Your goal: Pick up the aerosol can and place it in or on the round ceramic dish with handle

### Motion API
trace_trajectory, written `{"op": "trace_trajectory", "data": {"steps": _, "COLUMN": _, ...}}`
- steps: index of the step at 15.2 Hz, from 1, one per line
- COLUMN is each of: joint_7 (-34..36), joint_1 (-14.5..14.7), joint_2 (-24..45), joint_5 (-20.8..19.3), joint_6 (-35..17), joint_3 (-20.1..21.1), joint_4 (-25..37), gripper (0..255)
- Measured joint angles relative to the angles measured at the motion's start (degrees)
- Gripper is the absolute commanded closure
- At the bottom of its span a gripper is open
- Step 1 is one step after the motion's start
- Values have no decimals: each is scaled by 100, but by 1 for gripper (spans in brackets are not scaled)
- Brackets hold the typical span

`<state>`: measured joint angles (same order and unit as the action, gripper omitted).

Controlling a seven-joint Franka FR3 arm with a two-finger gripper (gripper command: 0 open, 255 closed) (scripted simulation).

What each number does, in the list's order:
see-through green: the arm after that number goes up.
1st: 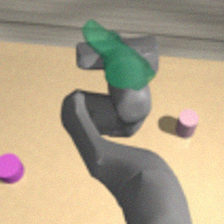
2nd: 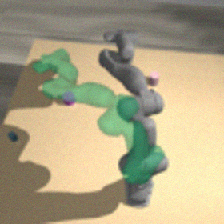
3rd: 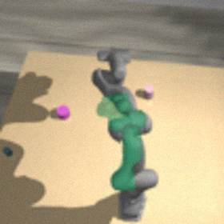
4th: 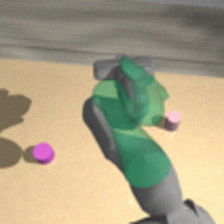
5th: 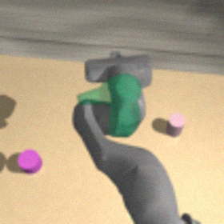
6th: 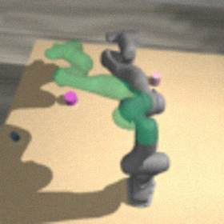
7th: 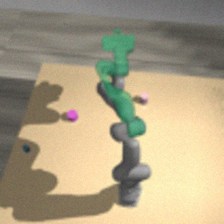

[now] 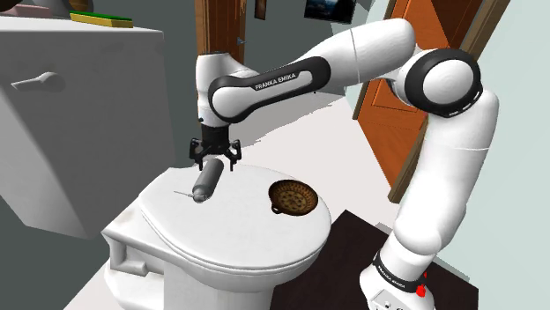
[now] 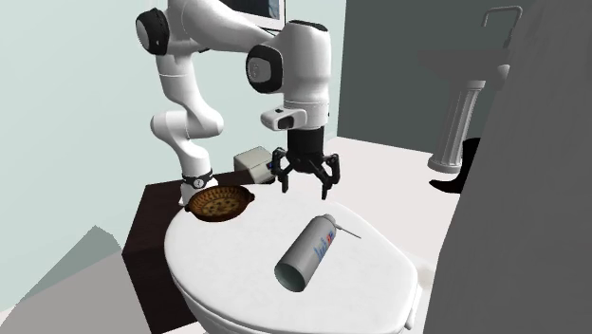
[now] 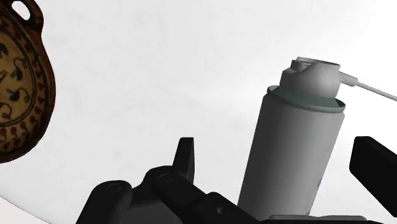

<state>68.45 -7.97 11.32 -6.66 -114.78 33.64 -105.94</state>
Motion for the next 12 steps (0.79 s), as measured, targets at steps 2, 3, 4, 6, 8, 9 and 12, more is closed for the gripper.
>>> {"op": "trace_trajectory", "data": {"steps": 2, "joint_7": 432, "joint_1": 126, "joint_2": 542, "joint_5": -248, "joint_6": 26, "joint_3": -112, "joint_4": 429, "gripper": 0}}
{"op": "trace_trajectory", "data": {"steps": 3, "joint_7": 669, "joint_1": 227, "joint_2": 806, "joint_5": -358, "joint_6": 34, "joint_3": -166, "joint_4": 639, "gripper": 0}}
{"op": "trace_trajectory", "data": {"steps": 4, "joint_7": 859, "joint_1": 299, "joint_2": 1035, "joint_5": -434, "joint_6": 60, "joint_3": -229, "joint_4": 841, "gripper": 0}}
{"op": "trace_trajectory", "data": {"steps": 6, "joint_7": 1089, "joint_1": 404, "joint_2": 1319, "joint_5": -533, "joint_6": 48, "joint_3": -312, "joint_4": 1057, "gripper": 0}}
{"op": "trace_trajectory", "data": {"steps": 8, "joint_7": 1153, "joint_1": 427, "joint_2": 1414, "joint_5": -573, "joint_6": -39, "joint_3": -345, "joint_4": 1049, "gripper": 0}}
{"op": "trace_trajectory", "data": {"steps": 9, "joint_7": 1170, "joint_1": 438, "joint_2": 1464, "joint_5": -598, "joint_6": -94, "joint_3": -361, "joint_4": 1038, "gripper": 0}}
{"op": "trace_trajectory", "data": {"steps": 12, "joint_7": 1213, "joint_1": 453, "joint_2": 1546, "joint_5": -649, "joint_6": -275, "joint_3": -389, "joint_4": 927, "gripper": 0}}
